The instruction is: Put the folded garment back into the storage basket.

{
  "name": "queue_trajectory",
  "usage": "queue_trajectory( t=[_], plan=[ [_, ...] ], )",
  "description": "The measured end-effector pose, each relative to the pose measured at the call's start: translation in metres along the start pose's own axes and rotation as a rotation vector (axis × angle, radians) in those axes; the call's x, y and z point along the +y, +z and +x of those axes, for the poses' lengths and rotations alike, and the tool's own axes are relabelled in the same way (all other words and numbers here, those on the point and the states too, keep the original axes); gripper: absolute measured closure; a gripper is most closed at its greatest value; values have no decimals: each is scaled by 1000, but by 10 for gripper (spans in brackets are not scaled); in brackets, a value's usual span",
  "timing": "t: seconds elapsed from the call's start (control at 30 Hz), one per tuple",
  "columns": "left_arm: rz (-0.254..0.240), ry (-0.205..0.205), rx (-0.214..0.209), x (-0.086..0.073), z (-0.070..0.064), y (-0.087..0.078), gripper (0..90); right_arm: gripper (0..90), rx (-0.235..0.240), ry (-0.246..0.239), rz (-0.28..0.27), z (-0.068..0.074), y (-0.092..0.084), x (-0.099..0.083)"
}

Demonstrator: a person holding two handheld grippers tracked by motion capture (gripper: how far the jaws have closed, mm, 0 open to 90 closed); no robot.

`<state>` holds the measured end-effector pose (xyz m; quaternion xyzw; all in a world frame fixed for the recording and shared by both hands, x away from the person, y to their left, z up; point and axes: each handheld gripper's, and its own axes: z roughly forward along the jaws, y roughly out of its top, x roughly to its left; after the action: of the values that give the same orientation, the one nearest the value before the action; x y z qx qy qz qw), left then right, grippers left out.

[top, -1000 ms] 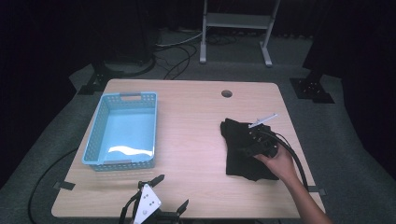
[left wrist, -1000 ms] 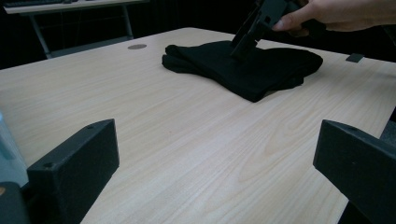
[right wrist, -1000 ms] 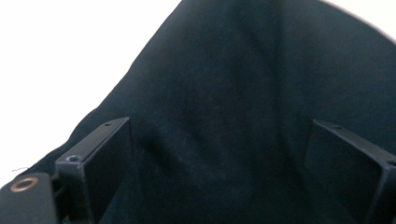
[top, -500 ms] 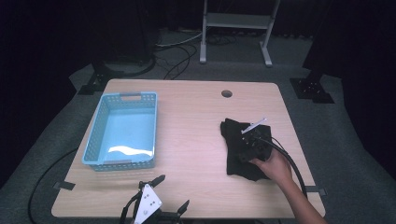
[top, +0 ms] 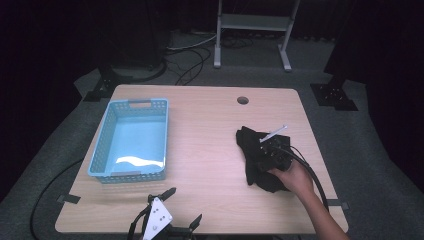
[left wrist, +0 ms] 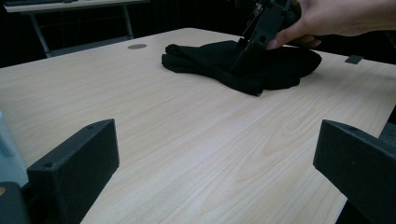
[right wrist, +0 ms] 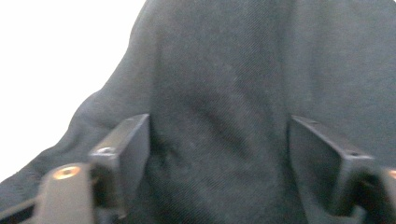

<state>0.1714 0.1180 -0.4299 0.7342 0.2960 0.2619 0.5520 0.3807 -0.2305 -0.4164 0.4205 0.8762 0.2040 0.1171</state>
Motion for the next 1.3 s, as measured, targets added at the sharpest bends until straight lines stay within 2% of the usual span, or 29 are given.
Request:
queue_trajectory(
  t=[0.23,0.37,0.47,0.63,0.7,0.83,1.03,1.3],
  plan=[
    [-2,-4,3,0,0,-1,0,492,-36,28,-11,-2,-4,0],
    [-2,-4,5,0,1,-1,0,576,-54,41,-16,-3,-4,0],
    [-4,-5,8,0,2,-2,0,617,-43,57,-23,-8,-5,-1],
    [-4,-9,8,0,3,-2,0,634,41,124,-47,-21,-7,-4],
    [-1,-7,9,-1,3,-2,0,635,51,130,-51,-23,-7,-5],
    [0,-11,5,-1,3,-1,0,639,140,213,-86,-35,-9,-10],
    [0,-18,2,-1,4,0,0,641,270,336,-171,-51,-15,-19],
    [2,-21,-1,-1,5,1,0,641,384,405,-279,-54,-31,-22]
  ],
)
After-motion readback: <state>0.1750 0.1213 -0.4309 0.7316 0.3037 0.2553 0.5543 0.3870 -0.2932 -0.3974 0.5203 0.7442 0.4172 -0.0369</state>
